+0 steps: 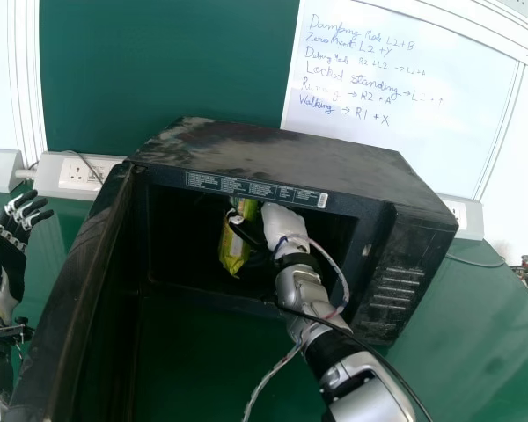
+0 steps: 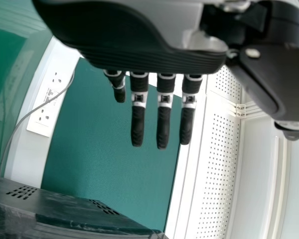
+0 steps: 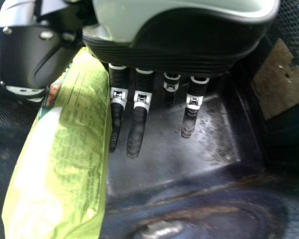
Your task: Put biscuit inside oven
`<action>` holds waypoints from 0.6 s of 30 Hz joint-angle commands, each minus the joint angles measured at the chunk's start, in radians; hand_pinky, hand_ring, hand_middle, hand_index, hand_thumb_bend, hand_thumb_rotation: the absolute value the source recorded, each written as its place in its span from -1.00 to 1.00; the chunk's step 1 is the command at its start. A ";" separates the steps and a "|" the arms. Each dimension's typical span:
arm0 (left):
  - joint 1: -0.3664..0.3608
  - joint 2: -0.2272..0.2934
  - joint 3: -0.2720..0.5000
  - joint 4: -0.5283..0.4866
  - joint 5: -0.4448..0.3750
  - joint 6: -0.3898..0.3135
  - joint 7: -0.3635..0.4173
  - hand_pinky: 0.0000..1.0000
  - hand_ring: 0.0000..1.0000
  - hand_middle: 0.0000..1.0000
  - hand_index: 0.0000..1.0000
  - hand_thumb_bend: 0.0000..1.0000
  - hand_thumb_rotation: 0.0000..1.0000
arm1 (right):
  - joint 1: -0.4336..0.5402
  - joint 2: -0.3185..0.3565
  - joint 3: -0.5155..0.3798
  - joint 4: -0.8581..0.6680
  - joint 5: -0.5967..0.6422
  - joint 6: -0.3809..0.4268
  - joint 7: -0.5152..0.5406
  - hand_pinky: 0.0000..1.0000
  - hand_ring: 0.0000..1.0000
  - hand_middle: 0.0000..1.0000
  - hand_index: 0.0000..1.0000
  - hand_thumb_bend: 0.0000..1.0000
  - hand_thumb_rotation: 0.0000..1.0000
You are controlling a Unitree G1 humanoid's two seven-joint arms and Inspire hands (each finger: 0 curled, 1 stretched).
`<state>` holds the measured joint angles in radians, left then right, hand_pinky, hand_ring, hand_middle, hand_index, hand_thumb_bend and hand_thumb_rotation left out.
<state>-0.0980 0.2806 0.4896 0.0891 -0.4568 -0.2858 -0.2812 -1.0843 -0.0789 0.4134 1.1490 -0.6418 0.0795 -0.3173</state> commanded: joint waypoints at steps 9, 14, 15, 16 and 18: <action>0.007 -0.008 0.000 -0.017 -0.014 0.013 0.003 0.31 0.36 0.42 0.45 0.39 -0.03 | -0.042 0.007 0.020 0.011 -0.010 0.019 -0.028 0.12 0.13 0.11 -0.02 0.05 -0.70; 0.006 -0.004 0.001 -0.019 -0.016 0.018 0.001 0.33 0.37 0.43 0.47 0.41 -0.02 | -0.042 0.007 0.033 0.022 -0.019 0.020 -0.048 -0.02 0.03 0.03 -0.02 0.05 -0.69; 0.005 -0.003 0.001 -0.018 -0.017 0.018 0.000 0.32 0.37 0.43 0.46 0.40 -0.02 | -0.043 0.008 0.034 0.025 -0.020 0.021 -0.049 -0.03 0.03 0.04 0.10 0.49 -0.57; 0.004 -0.003 0.002 -0.018 -0.017 0.019 0.000 0.32 0.37 0.43 0.46 0.40 -0.03 | -0.045 0.008 0.035 0.027 -0.020 0.023 -0.048 -0.05 0.03 0.04 0.14 0.61 -0.52; 0.004 -0.002 0.002 -0.016 -0.020 0.017 -0.004 0.32 0.37 0.43 0.46 0.41 -0.03 | -0.047 0.009 0.037 0.028 -0.021 0.025 -0.043 -0.06 0.03 0.04 0.18 0.75 -0.42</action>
<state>-0.0938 0.2801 0.4898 0.0806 -0.4653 -0.2734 -0.2811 -1.0865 -0.0722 0.4464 1.1684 -0.6616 0.1007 -0.3490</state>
